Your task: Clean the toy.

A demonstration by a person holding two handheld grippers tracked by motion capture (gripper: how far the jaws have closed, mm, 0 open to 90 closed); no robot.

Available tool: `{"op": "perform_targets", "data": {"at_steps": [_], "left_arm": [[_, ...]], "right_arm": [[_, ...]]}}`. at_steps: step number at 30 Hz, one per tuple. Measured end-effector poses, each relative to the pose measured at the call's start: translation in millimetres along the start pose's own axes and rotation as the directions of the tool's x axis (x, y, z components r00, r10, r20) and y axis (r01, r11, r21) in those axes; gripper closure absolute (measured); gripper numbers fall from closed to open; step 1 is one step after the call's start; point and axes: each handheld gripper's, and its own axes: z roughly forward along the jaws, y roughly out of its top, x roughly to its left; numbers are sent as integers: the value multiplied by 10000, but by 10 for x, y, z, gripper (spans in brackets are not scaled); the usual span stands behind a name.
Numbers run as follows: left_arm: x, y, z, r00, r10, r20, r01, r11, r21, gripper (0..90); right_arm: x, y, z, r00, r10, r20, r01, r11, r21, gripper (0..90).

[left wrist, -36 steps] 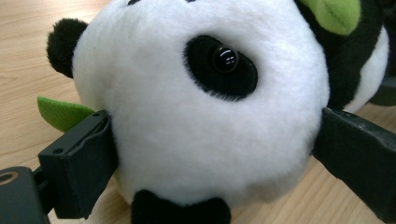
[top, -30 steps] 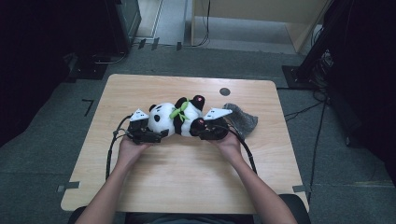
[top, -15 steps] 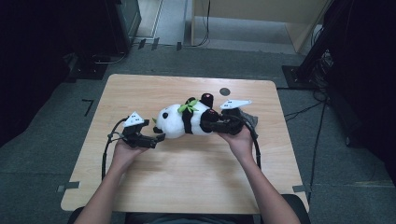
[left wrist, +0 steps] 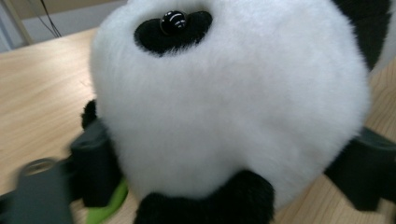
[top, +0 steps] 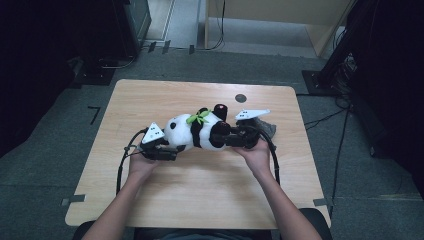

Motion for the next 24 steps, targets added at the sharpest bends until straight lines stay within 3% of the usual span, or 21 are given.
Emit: {"op": "perform_targets", "data": {"at_steps": [2, 3, 5, 7, 10, 14, 18, 20, 24], "left_arm": [[5, 32, -35, 10000, -84, 9, 84, 9999, 86, 314], [11, 53, -45, 9998, -218, 17, 217, 9995, 242, 333], [26, 90, -68, 9970, -668, 390, 642, 9958, 646, 395], [25, 121, -79, 9950, -792, 603, 727, 9919, 1037, 431], [39, 148, -101, 9952, -861, 457, 800, 9894, 1215, 450], [158, 183, -186, 9830, -1788, 421, 1737, 9794, 1034, 449], [105, 261, -249, 9838, -1680, 627, 1616, 9821, 963, 441], [79, 286, -247, 9772, -1879, 985, 1790, 9794, 934, 438], [41, 340, -231, 9578, -2432, 1535, 2261, 9666, 1206, 438]], "right_arm": [[13, -6, 16, 9998, -195, 80, 194, 9998, 41, 520], [21, -7, 24, 9991, -374, 182, 374, 9993, 22, 472], [68, -10, 39, 9895, -1289, 649, 1289, 9916, 40, 344], [95, -23, 29, 9802, -1851, 705, 1863, 9825, -99, 276], [79, -50, 6, 9811, -1842, 599, 1867, 9817, -389, 175], [68, -113, -74, 9736, -2158, 743, 2200, 9740, -533, 132], [96, -140, -65, 9657, -2527, 592, 2573, 9620, -911, 72], [122, -158, 13, 9582, -2739, 831, 2788, 9588, -552, 1], [163, -210, 131, 9406, -3135, 1307, 3194, 9472, -267, 0]]}}
